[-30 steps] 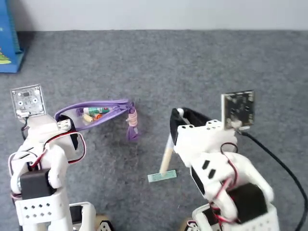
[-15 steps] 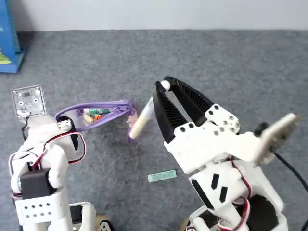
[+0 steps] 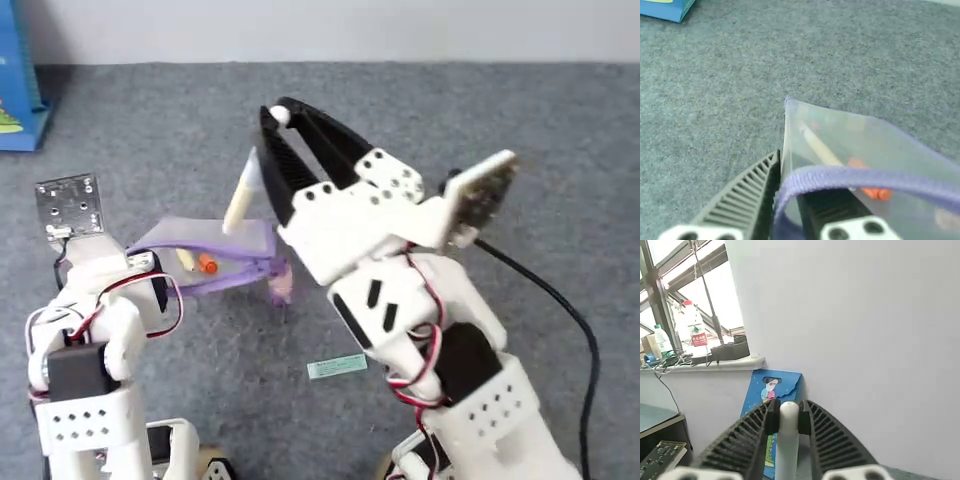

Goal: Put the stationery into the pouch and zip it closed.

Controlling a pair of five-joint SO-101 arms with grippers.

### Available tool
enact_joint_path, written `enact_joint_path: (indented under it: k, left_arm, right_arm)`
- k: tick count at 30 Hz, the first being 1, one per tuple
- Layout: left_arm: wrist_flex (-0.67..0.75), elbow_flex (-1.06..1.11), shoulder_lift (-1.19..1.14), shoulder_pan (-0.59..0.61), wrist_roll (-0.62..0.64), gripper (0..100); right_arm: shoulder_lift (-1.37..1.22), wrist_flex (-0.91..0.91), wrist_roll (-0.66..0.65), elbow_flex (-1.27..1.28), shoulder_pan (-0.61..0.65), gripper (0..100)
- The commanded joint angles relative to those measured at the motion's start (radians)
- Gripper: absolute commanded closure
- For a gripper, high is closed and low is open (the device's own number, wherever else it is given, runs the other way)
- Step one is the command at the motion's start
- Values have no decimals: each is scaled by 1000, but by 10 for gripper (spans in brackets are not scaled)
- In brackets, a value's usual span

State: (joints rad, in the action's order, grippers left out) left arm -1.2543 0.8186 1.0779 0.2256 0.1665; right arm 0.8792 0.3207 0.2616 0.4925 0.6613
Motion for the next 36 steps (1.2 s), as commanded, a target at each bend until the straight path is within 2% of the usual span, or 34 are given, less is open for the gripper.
enact_joint_path:
  k: [1, 10, 14, 19, 23, 30, 36]
  left_arm:
    - [28, -2, 2, 3, 0, 989]
    - [41, 5, 2, 3, 0, 989]
    - [41, -1, 2, 0, 0, 989]
    - [34, -24, 2, -2, 2, 989]
    - [32, -25, 2, -2, 2, 989]
    - [32, -27, 2, -3, 2, 989]
    - [34, -27, 2, -3, 3, 989]
  right_arm:
    - [-28, -42, 14, -43, 30, 992]
    - [45, 4, 11, -44, 104, 992]
    - [68, 70, 14, -44, 114, 992]
    - [65, 61, 9, -6, 114, 992]
    - [64, -19, -8, 80, 111, 992]
    - [62, -277, -157, 311, 102, 992]
    - [73, -288, -241, 425, 108, 992]
